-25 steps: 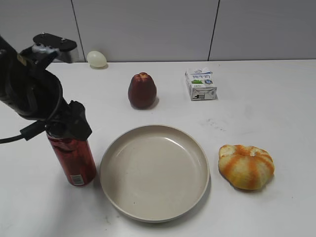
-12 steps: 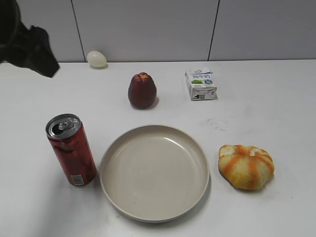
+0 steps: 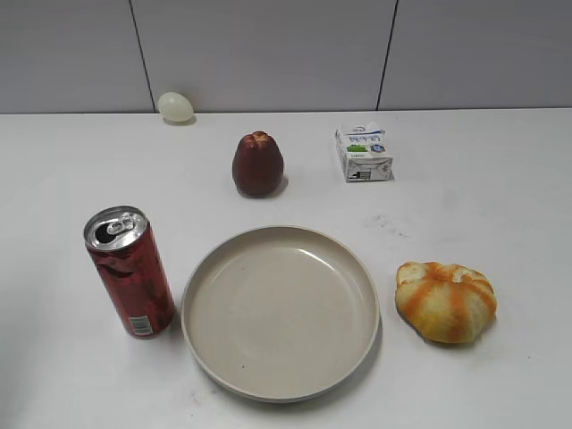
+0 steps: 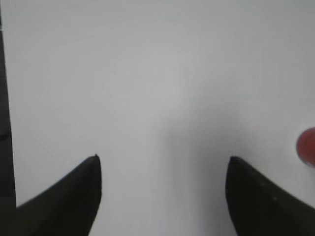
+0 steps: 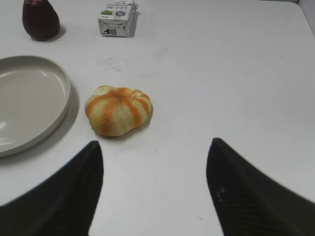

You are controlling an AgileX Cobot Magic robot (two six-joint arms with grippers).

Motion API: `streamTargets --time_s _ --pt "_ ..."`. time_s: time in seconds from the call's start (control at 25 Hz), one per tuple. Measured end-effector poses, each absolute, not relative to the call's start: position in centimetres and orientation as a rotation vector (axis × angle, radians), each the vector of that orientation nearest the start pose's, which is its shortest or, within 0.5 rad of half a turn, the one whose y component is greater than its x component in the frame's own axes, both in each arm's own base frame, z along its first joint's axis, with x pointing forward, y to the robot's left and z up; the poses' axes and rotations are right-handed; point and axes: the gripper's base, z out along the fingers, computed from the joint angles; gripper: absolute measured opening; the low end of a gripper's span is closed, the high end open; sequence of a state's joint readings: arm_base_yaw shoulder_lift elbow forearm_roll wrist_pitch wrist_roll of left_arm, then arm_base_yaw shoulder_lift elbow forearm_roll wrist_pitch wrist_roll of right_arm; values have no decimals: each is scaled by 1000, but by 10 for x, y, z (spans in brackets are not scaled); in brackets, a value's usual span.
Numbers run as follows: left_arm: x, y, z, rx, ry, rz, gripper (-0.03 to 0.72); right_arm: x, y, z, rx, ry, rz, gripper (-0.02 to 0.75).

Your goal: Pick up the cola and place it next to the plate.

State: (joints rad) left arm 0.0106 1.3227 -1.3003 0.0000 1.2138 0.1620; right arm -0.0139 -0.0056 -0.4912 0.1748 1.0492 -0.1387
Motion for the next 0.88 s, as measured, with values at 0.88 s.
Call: streamTargets --time_s 0.88 --pt "71 -2 329 60 2330 -17 590 -5 14 277 -133 2021 113 532"
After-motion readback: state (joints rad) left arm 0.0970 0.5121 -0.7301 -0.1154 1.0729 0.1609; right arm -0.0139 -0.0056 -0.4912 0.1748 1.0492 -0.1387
